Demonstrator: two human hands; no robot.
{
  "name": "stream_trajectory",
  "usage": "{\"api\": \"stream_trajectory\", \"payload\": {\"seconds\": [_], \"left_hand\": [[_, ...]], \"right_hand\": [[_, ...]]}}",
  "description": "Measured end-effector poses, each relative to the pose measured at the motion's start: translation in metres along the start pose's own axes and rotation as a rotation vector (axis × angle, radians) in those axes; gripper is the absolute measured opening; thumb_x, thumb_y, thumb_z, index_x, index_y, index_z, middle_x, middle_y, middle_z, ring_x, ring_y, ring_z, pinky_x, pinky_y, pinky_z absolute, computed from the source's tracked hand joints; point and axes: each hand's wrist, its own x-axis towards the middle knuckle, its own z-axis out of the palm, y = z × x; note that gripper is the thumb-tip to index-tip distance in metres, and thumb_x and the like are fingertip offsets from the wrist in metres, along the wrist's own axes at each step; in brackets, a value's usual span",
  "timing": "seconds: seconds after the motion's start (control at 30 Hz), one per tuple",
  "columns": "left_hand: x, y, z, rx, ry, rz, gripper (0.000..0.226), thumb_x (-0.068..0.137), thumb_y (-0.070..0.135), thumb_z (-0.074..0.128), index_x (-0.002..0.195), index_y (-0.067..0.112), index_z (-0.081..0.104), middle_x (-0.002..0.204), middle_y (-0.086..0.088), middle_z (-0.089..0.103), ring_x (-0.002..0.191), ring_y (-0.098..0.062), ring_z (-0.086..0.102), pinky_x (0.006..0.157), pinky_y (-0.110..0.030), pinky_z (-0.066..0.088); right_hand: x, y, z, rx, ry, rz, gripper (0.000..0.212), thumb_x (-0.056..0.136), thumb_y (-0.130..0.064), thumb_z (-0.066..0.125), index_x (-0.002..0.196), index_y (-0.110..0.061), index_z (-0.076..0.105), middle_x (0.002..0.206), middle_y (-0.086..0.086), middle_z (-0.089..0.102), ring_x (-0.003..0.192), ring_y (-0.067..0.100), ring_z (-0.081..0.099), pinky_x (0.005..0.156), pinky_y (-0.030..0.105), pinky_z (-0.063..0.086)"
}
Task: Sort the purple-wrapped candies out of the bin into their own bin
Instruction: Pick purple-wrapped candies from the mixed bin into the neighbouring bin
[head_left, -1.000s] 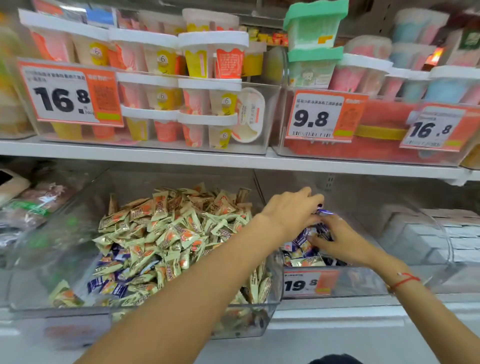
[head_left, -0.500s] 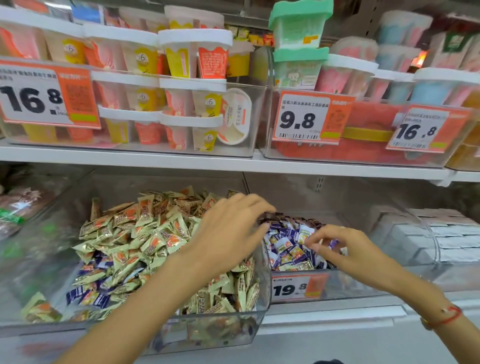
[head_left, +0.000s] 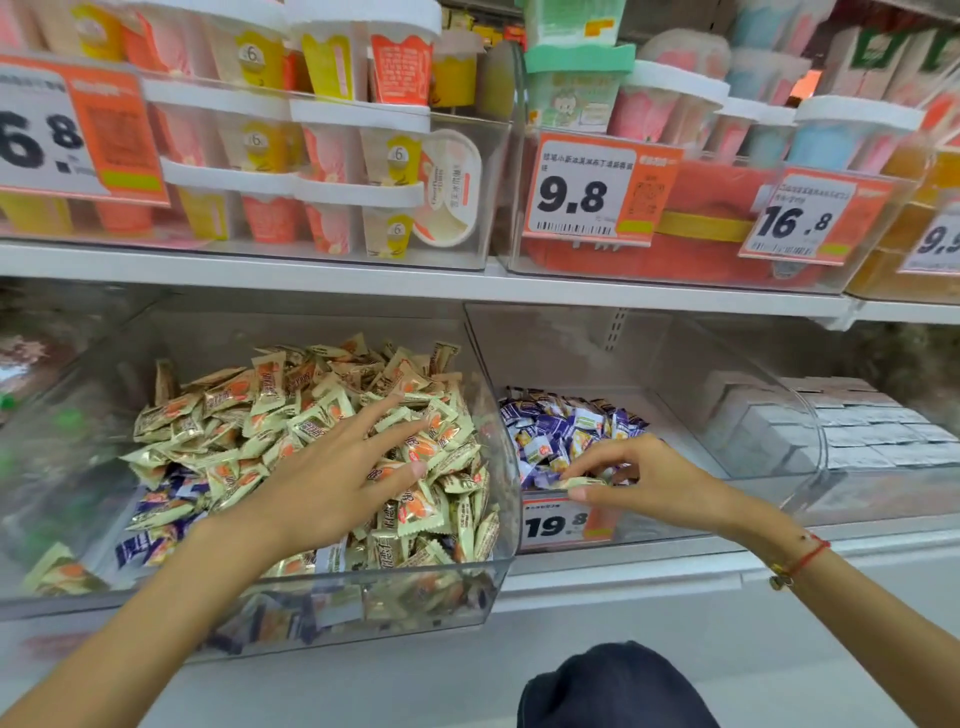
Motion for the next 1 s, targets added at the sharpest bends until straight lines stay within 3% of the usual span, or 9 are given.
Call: {"api": "stream_trajectory", "payload": {"seconds": [0.13, 0.3, 0.43, 0.53, 0.6, 0.7, 0.8, 0.93, 1.0], "left_hand": [[0.0, -0.007, 0.004, -0.021, 0.007, 0.013, 0.072, 0.076, 0.082, 0.009, 0.143, 0.055, 0.011, 0.154, 0.028, -0.011, 0.145, -0.008, 0.008, 0.114, -0.045, 0.026], [0.001, -0.003, 0.004, -0.041, 0.002, -0.003, 0.062, 0.085, 0.069, 0.024, 0.144, 0.052, 0.016, 0.156, 0.023, -0.005, 0.144, -0.011, 0.013, 0.114, -0.046, 0.027], [-0.004, 0.001, 0.002, -0.036, 0.117, 0.019, 0.048, 0.087, 0.062, 0.042, 0.133, 0.051, 0.041, 0.152, 0.024, 0.016, 0.133, -0.006, 0.035, 0.104, -0.045, 0.04], [-0.009, -0.003, -0.007, -0.016, 0.207, 0.033, 0.026, 0.085, 0.054, 0.056, 0.111, 0.049, 0.057, 0.139, 0.028, 0.03, 0.097, 0.005, 0.054, 0.078, -0.027, 0.046], [-0.011, -0.015, -0.01, 0.029, 0.212, 0.002, 0.022, 0.086, 0.051, 0.059, 0.108, 0.046, 0.059, 0.138, 0.025, 0.034, 0.096, 0.0, 0.057, 0.075, -0.029, 0.048], [-0.016, -0.035, -0.007, -0.118, 0.194, -0.039, 0.029, 0.088, 0.05, 0.055, 0.115, 0.039, 0.061, 0.139, 0.017, 0.043, 0.122, -0.004, 0.047, 0.095, -0.03, 0.046], [-0.026, -0.042, -0.011, -0.422, 0.114, -0.023, 0.031, 0.096, 0.034, 0.048, 0.125, 0.032, 0.058, 0.141, 0.015, 0.042, 0.129, 0.0, 0.039, 0.102, -0.022, 0.041], [-0.036, -0.047, -0.016, -0.271, -0.014, -0.025, 0.037, 0.091, 0.03, 0.063, 0.126, 0.034, 0.056, 0.13, 0.021, 0.05, 0.119, 0.003, 0.047, 0.096, -0.018, 0.043], [-0.039, -0.047, -0.015, -0.065, 0.077, -0.058, 0.043, 0.085, 0.04, 0.068, 0.126, 0.038, 0.056, 0.126, 0.022, 0.055, 0.113, 0.003, 0.051, 0.093, -0.024, 0.045]], "right_hand": [[0.004, -0.005, -0.006, 0.164, 0.032, 0.068, 0.01, 0.078, -0.021, 0.076, 0.087, -0.017, 0.078, 0.088, -0.002, 0.075, 0.087, 0.011, 0.068, 0.082, 0.021, 0.052], [0.012, -0.01, -0.002, 0.226, 0.259, 0.126, 0.01, 0.082, -0.025, 0.072, 0.089, -0.019, 0.076, 0.098, -0.006, 0.071, 0.093, 0.012, 0.063, 0.082, 0.024, 0.045], [0.023, -0.046, 0.014, 0.365, 0.475, -0.099, 0.004, 0.087, -0.015, 0.067, 0.091, -0.016, 0.07, 0.087, -0.009, 0.073, 0.085, 0.005, 0.067, 0.076, 0.018, 0.049], [0.049, -0.089, 0.035, 0.193, 0.55, -0.34, 0.005, 0.089, -0.018, 0.067, 0.093, -0.017, 0.071, 0.086, -0.009, 0.071, 0.084, 0.008, 0.066, 0.074, 0.021, 0.052], [0.075, -0.103, 0.048, -0.146, 0.595, -0.374, 0.007, 0.09, -0.026, 0.066, 0.092, -0.023, 0.071, 0.086, -0.012, 0.07, 0.082, 0.008, 0.062, 0.073, 0.026, 0.05], [0.112, -0.103, 0.053, -0.581, 0.362, -0.209, 0.017, 0.093, -0.031, 0.058, 0.104, -0.029, 0.071, 0.104, -0.007, 0.071, 0.097, 0.017, 0.063, 0.087, 0.034, 0.045], [0.123, -0.095, 0.05, -0.692, 0.071, -0.064, 0.033, 0.095, -0.025, 0.045, 0.12, -0.035, 0.064, 0.124, -0.005, 0.064, 0.114, 0.023, 0.058, 0.103, 0.041, 0.033], [0.098, -0.102, 0.056, -0.642, 0.283, -0.304, 0.025, 0.093, -0.025, 0.055, 0.114, -0.032, 0.066, 0.113, -0.01, 0.065, 0.108, 0.017, 0.055, 0.09, 0.038, 0.041], [0.08, -0.113, 0.066, -0.463, 0.182, -0.431, 0.018, 0.092, -0.028, 0.061, 0.107, -0.032, 0.069, 0.1, -0.023, 0.06, 0.099, 0.001, 0.051, 0.089, 0.032, 0.043]]}}
